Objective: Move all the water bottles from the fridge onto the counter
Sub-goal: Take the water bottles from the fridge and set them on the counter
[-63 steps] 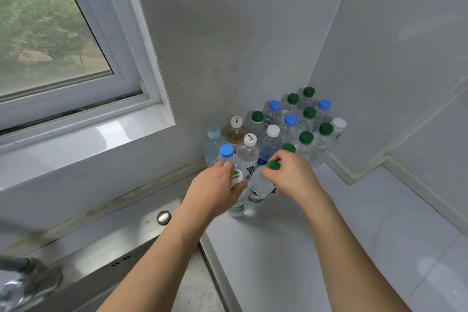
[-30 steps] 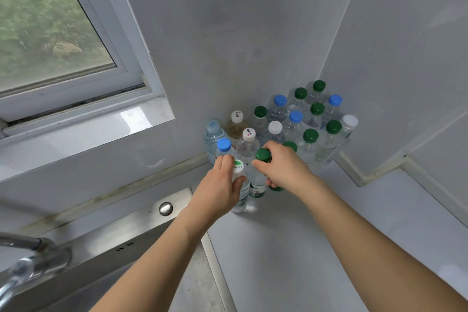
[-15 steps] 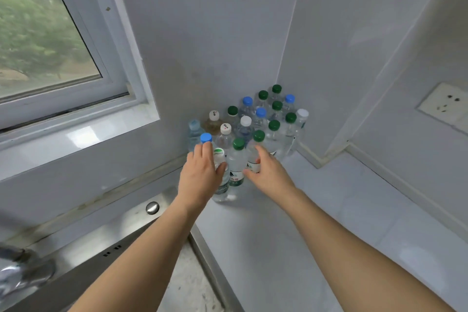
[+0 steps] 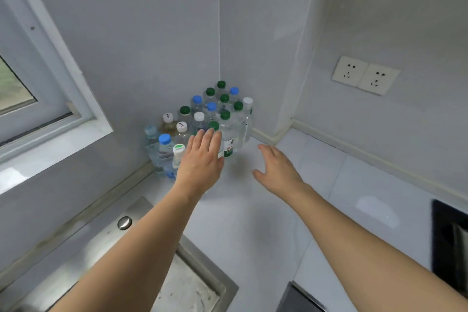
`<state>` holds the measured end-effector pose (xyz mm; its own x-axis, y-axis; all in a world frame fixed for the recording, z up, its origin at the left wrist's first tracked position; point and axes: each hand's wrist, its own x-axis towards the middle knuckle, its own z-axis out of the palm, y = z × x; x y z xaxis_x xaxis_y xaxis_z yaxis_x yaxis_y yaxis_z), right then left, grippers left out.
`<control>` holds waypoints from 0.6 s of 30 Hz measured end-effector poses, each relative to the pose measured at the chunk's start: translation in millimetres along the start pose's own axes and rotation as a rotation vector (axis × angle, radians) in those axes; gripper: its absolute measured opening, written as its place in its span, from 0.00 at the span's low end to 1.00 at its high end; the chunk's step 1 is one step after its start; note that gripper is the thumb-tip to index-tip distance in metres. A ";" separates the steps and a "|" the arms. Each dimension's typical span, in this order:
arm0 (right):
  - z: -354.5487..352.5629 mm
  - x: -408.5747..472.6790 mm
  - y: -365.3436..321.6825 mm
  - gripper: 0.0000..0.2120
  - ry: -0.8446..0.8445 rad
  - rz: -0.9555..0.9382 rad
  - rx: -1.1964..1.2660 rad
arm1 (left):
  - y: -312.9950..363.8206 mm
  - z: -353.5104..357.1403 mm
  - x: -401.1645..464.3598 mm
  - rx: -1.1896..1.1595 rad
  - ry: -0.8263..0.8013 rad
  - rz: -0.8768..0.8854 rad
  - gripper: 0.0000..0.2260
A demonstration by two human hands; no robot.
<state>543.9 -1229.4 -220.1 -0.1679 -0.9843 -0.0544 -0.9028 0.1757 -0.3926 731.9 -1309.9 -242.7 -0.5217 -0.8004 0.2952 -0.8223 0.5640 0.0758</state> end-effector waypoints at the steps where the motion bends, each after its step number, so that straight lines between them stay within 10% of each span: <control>1: -4.0 -4.9 7.2 0.33 0.008 0.013 0.001 | 7.7 -0.2 2.9 -0.009 -0.008 0.020 0.28; 18: -97.1 -204.7 208.9 0.31 0.218 0.460 0.012 | 297.0 6.3 27.8 -0.082 -0.086 0.475 0.28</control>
<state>351.2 -989.6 -201.8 -0.6266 -0.7787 -0.0320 -0.7118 0.5885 -0.3835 471.8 -1165.9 -218.0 -0.8548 -0.4625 0.2353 -0.4699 0.8823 0.0272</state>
